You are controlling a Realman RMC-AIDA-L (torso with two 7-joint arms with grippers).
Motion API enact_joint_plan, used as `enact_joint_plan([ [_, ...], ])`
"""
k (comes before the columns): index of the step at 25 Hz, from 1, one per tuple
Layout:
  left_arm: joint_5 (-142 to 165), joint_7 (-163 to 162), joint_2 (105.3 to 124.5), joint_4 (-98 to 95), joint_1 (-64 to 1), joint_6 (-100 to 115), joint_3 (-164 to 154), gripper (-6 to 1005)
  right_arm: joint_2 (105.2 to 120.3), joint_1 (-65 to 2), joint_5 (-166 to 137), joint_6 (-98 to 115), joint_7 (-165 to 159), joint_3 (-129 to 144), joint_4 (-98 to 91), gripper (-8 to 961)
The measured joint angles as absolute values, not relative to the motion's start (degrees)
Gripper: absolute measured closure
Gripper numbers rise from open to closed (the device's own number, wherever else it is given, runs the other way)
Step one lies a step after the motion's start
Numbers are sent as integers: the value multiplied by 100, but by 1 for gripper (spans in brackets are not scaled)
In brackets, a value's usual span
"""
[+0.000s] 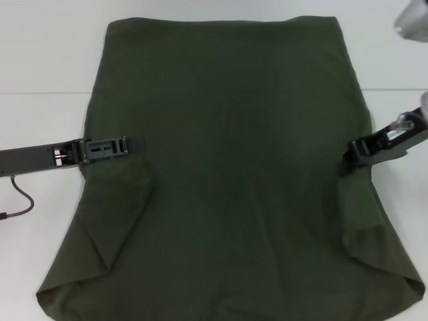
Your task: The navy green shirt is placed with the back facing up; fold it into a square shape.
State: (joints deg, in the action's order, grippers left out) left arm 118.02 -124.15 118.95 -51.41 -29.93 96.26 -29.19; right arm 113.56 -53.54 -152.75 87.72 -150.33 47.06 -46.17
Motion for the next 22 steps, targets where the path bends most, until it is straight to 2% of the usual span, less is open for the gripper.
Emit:
enact_joint_plan([
  [6, 11802, -12395, 11879, -5129, -2980, 9623, -2780, 264, 11429, -5498, -15249, 8529, -15057, 5048, -4209, 924],
  [11, 11796, -12378, 11880, -5115, -2992, 9623, -2741, 265, 11358, -5452, -14770, 8605, -15020, 4818, -4152, 922],
  [18, 11795, -12387, 11865, -5115, -2995, 9615, -2741, 265, 11147, -5101, -13689, 8697, -14765, 4661, -4009, 608],
  [20, 11824, -12527, 11792, -5120, -2979, 9637, -2760, 264, 11074, -4946, -13350, 8788, -14595, 4603, -4010, 527],
  [22, 11931, -12915, 11611, -5129, -2926, 9784, -2820, 264, 10983, -4810, -13166, 8928, -14527, 4568, -4047, 445],
])
